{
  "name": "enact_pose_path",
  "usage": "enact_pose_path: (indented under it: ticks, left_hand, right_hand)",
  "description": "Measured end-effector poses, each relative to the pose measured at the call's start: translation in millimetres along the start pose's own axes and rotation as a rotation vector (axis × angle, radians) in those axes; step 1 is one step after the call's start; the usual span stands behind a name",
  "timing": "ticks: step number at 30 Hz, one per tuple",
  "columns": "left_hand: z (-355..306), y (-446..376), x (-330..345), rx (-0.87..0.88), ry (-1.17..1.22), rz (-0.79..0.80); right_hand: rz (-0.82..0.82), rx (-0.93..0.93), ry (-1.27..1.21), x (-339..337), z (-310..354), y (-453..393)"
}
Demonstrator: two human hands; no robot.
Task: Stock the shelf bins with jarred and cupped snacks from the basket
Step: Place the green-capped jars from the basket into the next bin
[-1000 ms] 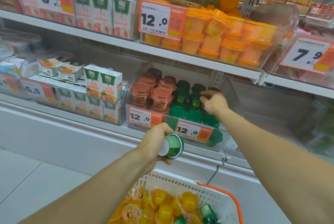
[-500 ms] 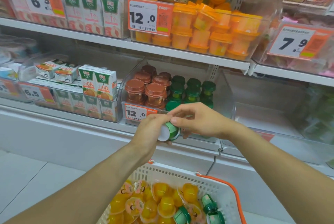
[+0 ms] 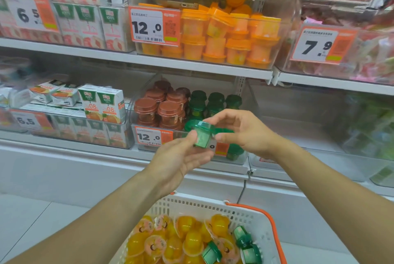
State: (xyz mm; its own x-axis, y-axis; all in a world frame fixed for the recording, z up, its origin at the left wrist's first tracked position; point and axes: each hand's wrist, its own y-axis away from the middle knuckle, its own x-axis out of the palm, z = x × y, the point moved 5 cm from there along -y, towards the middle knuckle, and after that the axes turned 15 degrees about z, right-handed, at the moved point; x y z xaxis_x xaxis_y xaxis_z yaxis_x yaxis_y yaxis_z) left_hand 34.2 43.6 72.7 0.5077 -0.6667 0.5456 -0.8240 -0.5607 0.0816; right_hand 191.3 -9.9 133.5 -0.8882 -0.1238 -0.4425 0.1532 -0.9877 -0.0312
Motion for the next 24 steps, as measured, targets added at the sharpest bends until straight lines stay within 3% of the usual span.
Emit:
enact_pose_path:
  ticks: [2, 5, 9, 13, 21, 24]
  left_hand:
    - [-2.7, 0.2, -6.2, 0.124, -0.191, -0.078]
    - [-14.5, 4.1, -7.1, 0.265, -0.681, -0.183]
    - [-21.3, 5.5, 4.6, 0.428, -0.935, -0.202]
    - [-23.8, 6.5, 10.3, 0.519, -1.011, -0.265]
    - [-28.3, 4.9, 13.1, 0.605, -0.928, -0.242]
    - [-25.7, 2.0, 16.3, 0.547, -0.925, -0.177]
  right_hand:
    - [-0.021, 0.042, -0.035, -6.1, -0.9, 1.3]
    - [-0.129, 0.149, -0.161, -9.7, -1.3, 1.6]
    - [0.009, 0.318, -0.096, 0.4, -3.8, 2.4]
    - [0.01, 0.246, -0.188, 4.5, 0.4, 1.5]
    - [-0.094, 0.083, -0.341, 1.7, 2.9, -3.3]
    - [-0.199, 0.043, -0.156, -14.1, 11.2, -5.0]
